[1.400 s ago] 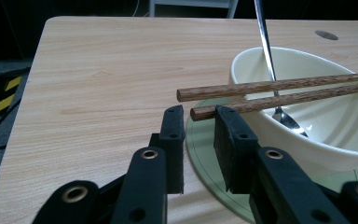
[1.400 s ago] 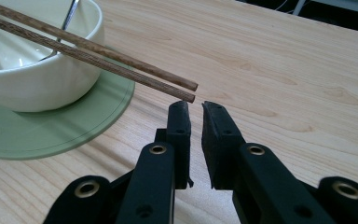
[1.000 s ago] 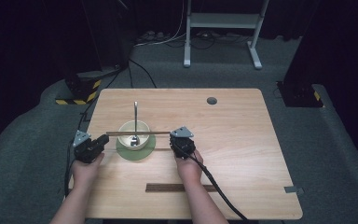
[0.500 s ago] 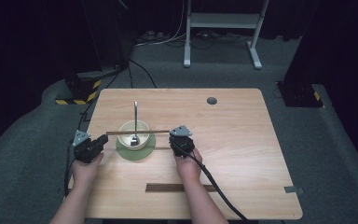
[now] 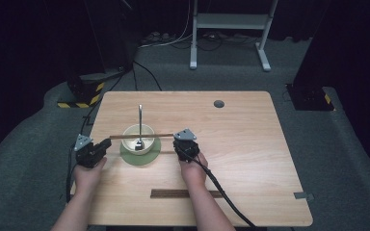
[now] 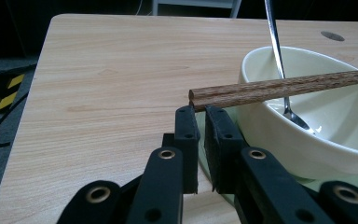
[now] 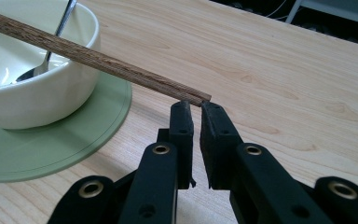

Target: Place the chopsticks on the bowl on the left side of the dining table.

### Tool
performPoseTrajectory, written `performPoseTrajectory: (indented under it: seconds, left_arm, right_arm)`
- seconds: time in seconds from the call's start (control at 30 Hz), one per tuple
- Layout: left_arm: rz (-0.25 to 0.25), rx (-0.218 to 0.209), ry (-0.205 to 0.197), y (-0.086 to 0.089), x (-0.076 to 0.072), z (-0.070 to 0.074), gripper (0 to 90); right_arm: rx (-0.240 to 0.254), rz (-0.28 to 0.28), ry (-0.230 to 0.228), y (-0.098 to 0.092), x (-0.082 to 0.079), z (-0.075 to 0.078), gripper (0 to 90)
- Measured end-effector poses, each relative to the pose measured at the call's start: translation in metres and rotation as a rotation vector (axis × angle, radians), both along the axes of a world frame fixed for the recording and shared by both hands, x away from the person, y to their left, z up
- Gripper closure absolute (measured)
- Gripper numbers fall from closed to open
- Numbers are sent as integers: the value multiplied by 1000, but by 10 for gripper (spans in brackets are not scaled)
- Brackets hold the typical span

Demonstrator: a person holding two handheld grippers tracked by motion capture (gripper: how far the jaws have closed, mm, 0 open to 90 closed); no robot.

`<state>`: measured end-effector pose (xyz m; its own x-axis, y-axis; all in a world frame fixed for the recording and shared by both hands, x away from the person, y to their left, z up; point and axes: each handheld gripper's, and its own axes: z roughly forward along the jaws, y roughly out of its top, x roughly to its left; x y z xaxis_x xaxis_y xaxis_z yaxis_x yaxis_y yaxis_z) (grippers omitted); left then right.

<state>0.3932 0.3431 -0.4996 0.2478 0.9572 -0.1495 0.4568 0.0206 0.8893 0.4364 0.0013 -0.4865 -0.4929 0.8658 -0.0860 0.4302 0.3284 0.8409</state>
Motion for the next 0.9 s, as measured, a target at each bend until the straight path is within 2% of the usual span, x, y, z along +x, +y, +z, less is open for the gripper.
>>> performPoseTrajectory:
  seconds: [0.7,0.9]
  left_arm:
    - [-5,2,5,0,1,-1,827]
    - [-4,-4,6,0,1,-2,792]
  right_arm:
    - [-6,-15,-1,0,-1,-1,811]
    - [0,-19,5,0,-1,-1,792]
